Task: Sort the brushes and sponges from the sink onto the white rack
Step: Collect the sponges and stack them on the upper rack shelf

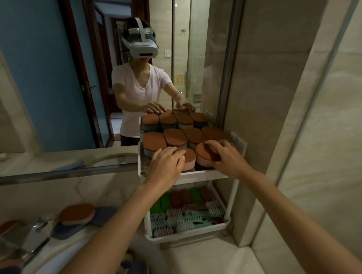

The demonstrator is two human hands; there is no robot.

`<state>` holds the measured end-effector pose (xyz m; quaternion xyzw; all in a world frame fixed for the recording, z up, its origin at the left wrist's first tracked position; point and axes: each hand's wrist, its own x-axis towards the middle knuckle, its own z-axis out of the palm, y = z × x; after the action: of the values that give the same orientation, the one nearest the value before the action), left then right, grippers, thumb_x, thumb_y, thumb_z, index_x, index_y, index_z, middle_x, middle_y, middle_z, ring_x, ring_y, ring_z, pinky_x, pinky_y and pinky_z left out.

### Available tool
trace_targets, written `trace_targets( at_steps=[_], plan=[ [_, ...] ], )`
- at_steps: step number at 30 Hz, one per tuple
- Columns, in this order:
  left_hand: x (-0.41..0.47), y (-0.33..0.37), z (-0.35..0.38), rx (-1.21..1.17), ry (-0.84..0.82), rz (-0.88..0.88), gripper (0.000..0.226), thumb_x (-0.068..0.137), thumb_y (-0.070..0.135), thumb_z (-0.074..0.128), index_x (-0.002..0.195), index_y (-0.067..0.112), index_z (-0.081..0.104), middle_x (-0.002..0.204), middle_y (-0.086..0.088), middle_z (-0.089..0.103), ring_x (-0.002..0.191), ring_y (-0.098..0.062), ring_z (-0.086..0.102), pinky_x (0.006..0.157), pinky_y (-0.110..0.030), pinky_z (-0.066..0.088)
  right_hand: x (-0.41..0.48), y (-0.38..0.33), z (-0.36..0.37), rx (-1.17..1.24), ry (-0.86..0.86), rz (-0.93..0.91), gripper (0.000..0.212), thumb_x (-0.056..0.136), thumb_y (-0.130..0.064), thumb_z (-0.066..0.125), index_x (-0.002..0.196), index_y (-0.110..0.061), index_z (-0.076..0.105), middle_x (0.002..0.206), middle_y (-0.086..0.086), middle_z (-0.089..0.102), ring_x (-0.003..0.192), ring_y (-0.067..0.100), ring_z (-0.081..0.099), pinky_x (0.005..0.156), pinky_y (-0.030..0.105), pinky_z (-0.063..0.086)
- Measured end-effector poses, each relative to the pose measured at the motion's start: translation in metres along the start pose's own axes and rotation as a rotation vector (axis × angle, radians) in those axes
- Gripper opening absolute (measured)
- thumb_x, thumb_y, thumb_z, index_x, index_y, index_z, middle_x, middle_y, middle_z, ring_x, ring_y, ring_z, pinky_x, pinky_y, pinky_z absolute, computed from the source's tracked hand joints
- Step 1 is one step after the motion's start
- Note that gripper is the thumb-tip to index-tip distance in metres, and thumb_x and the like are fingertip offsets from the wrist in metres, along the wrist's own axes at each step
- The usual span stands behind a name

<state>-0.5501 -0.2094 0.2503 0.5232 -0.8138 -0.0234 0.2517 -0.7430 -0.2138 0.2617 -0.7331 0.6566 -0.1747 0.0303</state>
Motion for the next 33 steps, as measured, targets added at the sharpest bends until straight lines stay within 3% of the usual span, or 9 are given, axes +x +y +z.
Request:
trace_targets(
  at_steps=[7,15,17,19,21,24,29,31,33],
  plan=[
    [-0.001,0.001,0.001,0.027,-0.001,-0.016,0.04,0.101,0.026,0.031,0.139,0.024,0.044,0.15,-0.001,0.038,0.14,-0.015,0.029,0.116,-0.03,0.012,-0.013,-0.016,0.011,-0.259,0.091,-0.005,0.06,0.091,-0.012,0.044,0.147,-0.02,0.024,0.15,0.014,0.024,0.139,0.035,0.021,0.116,0.043,0.017],
    [0.002,0.008,-0.005,0.012,-0.031,-0.06,0.04,0.101,0.025,0.031,0.138,0.021,0.045,0.149,-0.003,0.039,0.141,-0.017,0.028,0.118,-0.038,0.009,-0.02,-0.023,0.012,-0.332,0.144,-0.045,0.063,0.087,-0.01,0.047,0.146,-0.017,0.023,0.147,0.012,0.031,0.141,0.03,0.02,0.118,0.047,0.003],
    [0.0,0.011,-0.01,-0.021,0.014,-0.069,0.04,0.1,0.023,0.032,0.138,0.018,0.045,0.148,-0.004,0.041,0.14,-0.017,0.03,0.118,-0.038,0.008,-0.025,-0.03,0.016,-0.248,0.248,-0.096,0.055,0.083,-0.002,0.047,0.136,-0.011,0.04,0.139,0.016,0.041,0.138,0.033,0.029,0.118,0.048,0.009],
    [-0.005,0.012,-0.017,-0.084,0.119,-0.082,0.039,0.1,0.02,0.034,0.135,0.013,0.049,0.142,-0.006,0.048,0.134,-0.02,0.038,0.117,-0.037,0.015,-0.031,-0.04,0.023,-0.137,0.412,-0.191,0.044,0.074,0.003,0.044,0.115,-0.003,0.058,0.118,0.021,0.057,0.118,0.039,0.051,0.107,0.052,0.032],
    [-0.016,0.008,-0.026,-0.154,0.235,-0.109,0.035,0.098,0.016,0.038,0.128,0.009,0.055,0.132,-0.009,0.055,0.124,-0.022,0.048,0.108,-0.032,0.03,-0.042,-0.058,0.032,0.015,0.508,-0.293,0.038,0.071,0.003,0.042,0.102,0.002,0.062,0.105,0.021,0.062,0.097,0.039,0.061,0.088,0.046,0.05],
    [-0.048,-0.005,-0.036,-0.256,0.36,-0.219,0.031,0.097,0.012,0.042,0.12,0.007,0.06,0.12,-0.01,0.059,0.111,-0.021,0.055,0.087,-0.02,0.036,-0.064,-0.093,0.054,0.255,0.523,-0.395,0.036,0.072,-0.003,0.039,0.1,0.0,0.06,0.104,0.019,0.062,0.09,0.031,0.06,0.073,0.034,0.051],
    [-0.126,-0.07,-0.014,-0.346,0.402,-0.508,0.023,0.092,0.006,0.047,0.107,0.004,0.065,0.108,-0.015,0.066,0.101,-0.027,0.061,0.083,-0.025,0.042,-0.103,-0.146,0.136,0.502,0.303,-0.463,0.035,0.071,-0.009,0.04,0.097,-0.001,0.062,0.097,0.018,0.063,0.084,0.026,0.058,0.072,0.028,0.044],
    [-0.161,-0.1,0.002,-0.396,0.351,-0.665,0.023,0.091,0.006,0.048,0.107,0.005,0.064,0.105,-0.017,0.067,0.1,-0.032,0.062,0.084,-0.032,0.047,-0.117,-0.161,0.179,0.552,0.102,-0.411,0.033,0.072,-0.009,0.041,0.096,-0.001,0.062,0.096,0.018,0.063,0.082,0.028,0.059,0.07,0.029,0.043],
    [-0.194,-0.128,0.018,-0.419,0.24,-0.849,0.026,0.091,0.006,0.046,0.112,0.004,0.062,0.11,-0.018,0.065,0.104,-0.032,0.06,0.082,-0.028,0.042,-0.128,-0.172,0.223,0.545,-0.131,-0.323,0.027,0.075,-0.006,0.046,0.095,0.001,0.064,0.094,0.022,0.065,0.081,0.034,0.063,0.069,0.029,0.041]
  ],
)
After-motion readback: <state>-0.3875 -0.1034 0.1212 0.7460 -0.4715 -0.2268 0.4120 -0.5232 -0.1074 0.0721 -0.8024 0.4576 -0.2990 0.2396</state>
